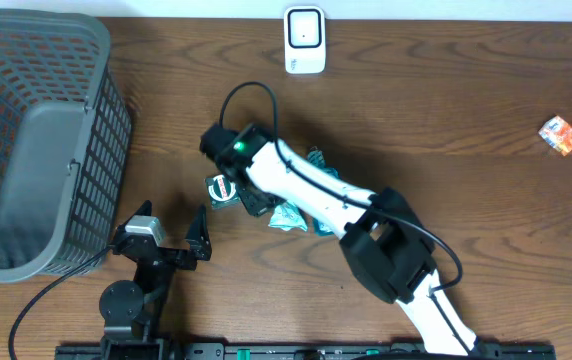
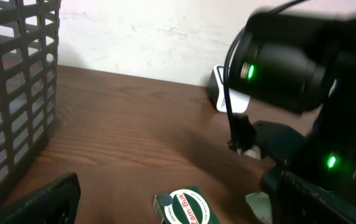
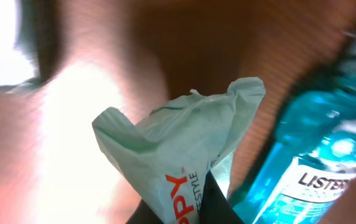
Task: Scan the item barcode
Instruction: 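Lift the wipes pack and hold it against the scanner window, then carry the wipes pack to the right side and release it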
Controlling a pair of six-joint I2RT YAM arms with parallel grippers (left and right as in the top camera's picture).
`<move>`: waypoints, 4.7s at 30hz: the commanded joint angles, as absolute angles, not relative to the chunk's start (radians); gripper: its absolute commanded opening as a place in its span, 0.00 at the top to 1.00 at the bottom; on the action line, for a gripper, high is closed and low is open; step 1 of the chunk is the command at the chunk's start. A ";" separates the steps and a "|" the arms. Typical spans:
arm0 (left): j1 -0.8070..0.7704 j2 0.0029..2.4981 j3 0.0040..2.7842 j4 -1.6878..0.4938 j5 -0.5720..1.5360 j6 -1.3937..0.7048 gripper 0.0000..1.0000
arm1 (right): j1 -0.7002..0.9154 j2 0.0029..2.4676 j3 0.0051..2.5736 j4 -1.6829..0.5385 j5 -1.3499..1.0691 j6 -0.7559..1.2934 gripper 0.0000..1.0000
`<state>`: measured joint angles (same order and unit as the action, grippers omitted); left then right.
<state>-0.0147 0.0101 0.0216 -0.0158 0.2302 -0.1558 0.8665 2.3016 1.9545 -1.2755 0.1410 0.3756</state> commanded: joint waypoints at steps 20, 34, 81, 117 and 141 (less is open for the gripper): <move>-0.010 0.004 0.004 -0.049 0.242 -0.146 0.02 | 0.424 2.317 2.030 -1.702 -1.189 -0.678 0.99; -0.010 0.004 0.004 -0.048 0.242 -0.146 0.02 | 0.424 2.317 2.030 -1.702 -1.213 -0.651 0.99; -0.010 0.004 0.004 -0.049 0.242 -0.146 0.02 | 0.419 2.478 2.046 0.109 0.190 -0.143 0.99; -0.010 0.004 0.004 -0.048 0.242 -0.146 0.02 | -0.234 2.320 2.082 -0.681 0.500 0.038 0.01; -0.010 0.004 0.004 -0.048 0.242 -0.146 0.02 | 0.216 2.070 2.081 -1.369 0.088 0.371 0.01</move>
